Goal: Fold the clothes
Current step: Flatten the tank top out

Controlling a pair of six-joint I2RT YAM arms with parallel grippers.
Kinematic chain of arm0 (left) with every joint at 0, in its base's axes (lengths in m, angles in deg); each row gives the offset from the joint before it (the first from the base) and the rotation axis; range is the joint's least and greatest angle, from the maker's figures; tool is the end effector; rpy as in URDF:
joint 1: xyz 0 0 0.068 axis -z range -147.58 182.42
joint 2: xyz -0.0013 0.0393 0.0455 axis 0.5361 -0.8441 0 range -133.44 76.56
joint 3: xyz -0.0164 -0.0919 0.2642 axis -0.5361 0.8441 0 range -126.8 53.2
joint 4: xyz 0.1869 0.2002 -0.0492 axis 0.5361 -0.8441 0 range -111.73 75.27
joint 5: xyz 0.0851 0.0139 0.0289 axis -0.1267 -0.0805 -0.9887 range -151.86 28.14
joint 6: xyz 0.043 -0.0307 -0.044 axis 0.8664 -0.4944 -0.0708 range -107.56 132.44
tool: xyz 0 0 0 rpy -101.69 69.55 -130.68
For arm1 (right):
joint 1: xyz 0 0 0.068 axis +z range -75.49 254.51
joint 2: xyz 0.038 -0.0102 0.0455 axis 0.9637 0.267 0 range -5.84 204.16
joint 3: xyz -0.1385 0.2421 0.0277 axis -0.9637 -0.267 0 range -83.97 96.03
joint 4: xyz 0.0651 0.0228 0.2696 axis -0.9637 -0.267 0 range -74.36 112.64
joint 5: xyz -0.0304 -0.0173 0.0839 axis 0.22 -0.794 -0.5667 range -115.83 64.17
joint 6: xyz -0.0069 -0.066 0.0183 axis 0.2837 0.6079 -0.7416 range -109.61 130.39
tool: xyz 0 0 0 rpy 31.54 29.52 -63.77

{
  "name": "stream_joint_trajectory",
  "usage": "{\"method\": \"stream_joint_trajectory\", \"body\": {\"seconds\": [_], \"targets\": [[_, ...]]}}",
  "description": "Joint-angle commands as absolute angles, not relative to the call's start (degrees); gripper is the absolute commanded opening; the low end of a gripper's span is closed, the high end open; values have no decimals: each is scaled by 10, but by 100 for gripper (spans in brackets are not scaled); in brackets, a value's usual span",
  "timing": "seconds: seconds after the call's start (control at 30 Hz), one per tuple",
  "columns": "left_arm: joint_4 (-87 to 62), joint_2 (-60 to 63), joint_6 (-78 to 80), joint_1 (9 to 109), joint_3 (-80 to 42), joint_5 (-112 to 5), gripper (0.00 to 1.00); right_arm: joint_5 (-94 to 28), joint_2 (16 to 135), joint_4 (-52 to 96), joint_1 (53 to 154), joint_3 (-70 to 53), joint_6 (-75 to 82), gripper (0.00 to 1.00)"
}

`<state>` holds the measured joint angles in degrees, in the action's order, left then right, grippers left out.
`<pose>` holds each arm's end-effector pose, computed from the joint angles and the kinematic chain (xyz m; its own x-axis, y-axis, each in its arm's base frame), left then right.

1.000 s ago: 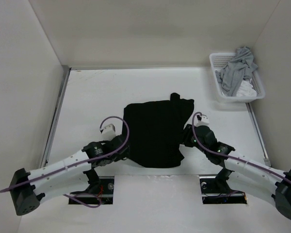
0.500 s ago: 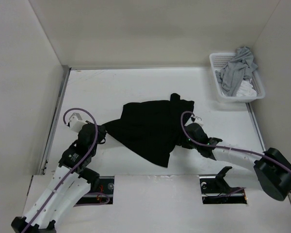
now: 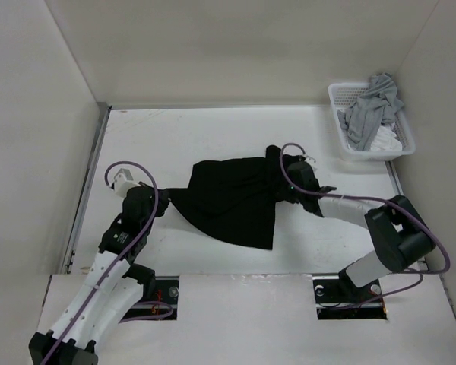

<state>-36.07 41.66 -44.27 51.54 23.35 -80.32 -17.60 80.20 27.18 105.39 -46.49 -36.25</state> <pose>0.1738 -0.0416 0.2491 -0.2663 -0.7468 -0.6094 -0.3277 0.6647 -0.6714 0.2727 0.1537 0.1375 -0.7146 0.4110 -0.5660 0.1455 0.8788 0.4544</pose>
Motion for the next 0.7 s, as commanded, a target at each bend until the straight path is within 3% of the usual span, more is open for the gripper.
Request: {"method": "stream_joint_trajectory", "body": {"seconds": [0.0, 0.07, 0.13, 0.37, 0.5, 0.67], "targets": [[-320, 411, -433, 505, 255, -774, 0, -188, 826, 300, 1005, -392, -312, 37], [-325, 420, -429, 502, 262, -772, 0, -188, 807, 287, 1000, -398, -307, 50], [-327, 433, -428, 500, 273, -769, 0, -181, 762, 282, 1003, -440, -310, 53], [-326, 450, -421, 506, 301, -748, 1, -149, 575, 166, 1137, -577, -412, 37], [-316, 451, -415, 508, 311, -734, 1, -101, 531, 50, 1240, -571, -466, 42], [-290, 448, -415, 510, 324, -710, 1, -93, 556, -6, 1298, -553, -495, 44]]}}
